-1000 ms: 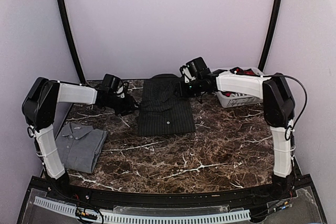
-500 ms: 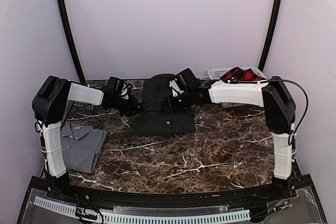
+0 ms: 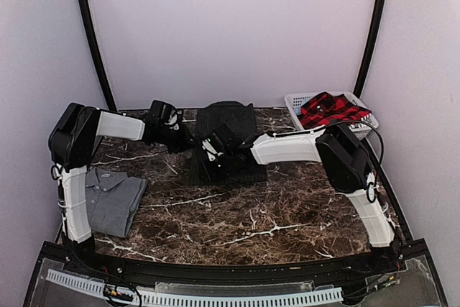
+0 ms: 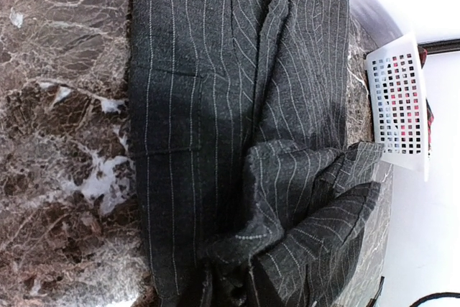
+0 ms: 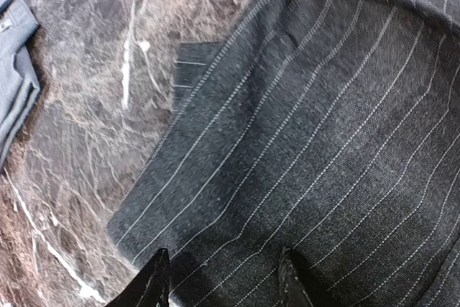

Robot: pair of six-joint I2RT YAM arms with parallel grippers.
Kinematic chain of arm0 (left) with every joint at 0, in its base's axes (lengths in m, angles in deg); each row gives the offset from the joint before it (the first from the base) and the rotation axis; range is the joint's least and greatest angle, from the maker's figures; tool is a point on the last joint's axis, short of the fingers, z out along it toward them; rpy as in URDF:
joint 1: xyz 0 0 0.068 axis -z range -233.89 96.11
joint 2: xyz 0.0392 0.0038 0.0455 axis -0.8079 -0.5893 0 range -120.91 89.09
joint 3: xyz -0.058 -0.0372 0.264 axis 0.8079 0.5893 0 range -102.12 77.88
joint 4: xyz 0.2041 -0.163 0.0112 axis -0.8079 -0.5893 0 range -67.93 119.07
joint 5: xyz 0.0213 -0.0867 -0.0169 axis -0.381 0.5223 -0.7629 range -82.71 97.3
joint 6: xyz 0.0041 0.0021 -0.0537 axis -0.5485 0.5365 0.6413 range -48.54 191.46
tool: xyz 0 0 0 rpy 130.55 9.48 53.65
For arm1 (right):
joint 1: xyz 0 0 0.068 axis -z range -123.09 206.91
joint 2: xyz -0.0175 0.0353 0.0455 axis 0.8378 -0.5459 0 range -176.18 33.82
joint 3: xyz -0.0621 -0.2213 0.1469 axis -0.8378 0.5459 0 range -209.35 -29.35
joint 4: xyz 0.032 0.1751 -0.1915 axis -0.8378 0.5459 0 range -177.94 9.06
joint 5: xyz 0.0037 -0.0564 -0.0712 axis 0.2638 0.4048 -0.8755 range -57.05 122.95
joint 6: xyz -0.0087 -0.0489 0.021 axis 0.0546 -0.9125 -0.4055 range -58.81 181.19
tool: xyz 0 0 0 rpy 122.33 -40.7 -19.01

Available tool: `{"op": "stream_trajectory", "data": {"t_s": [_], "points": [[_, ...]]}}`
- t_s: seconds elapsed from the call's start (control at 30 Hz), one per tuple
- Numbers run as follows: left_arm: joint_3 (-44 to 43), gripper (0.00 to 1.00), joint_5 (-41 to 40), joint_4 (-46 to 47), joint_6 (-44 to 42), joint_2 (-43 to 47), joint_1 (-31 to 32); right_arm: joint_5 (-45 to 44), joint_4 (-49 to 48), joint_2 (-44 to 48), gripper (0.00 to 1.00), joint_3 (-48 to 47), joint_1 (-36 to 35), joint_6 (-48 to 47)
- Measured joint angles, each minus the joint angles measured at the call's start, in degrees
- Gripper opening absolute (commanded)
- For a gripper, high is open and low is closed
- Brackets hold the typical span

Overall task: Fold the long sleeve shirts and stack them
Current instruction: Smooth out the 2/3-rectangle-folded shirt at the center of the board.

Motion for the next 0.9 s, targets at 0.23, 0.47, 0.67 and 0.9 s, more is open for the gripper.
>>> {"op": "stream_trajectory", "data": {"t_s": [0.23, 0.47, 0.67, 0.9], "points": [[-2.97, 0.15, -0.98, -1.07, -0.7, -1.66, -0.17, -0.26, -0.35, -0.61, 0.47, -0.76, 0.0, -0.28], [-7.26, 0.14, -1.75, -2.64, -1.81, -3.65, -1.75, -0.46, -2.19, -0.59, 0.46, 0.33, -0.11, -0.35], [-10.47, 0.14, -1.7, -3.06, -2.58, -6.01, -2.78, -0.63, -3.23, -0.5, 0.45, 0.83, -0.2, -0.31], [-9.53, 0.21, -2.16, -5.25, -4.15, -5.64, -2.95, -0.63, -3.3, -0.5, 0.45, 0.87, -0.2, -0.2]]}}
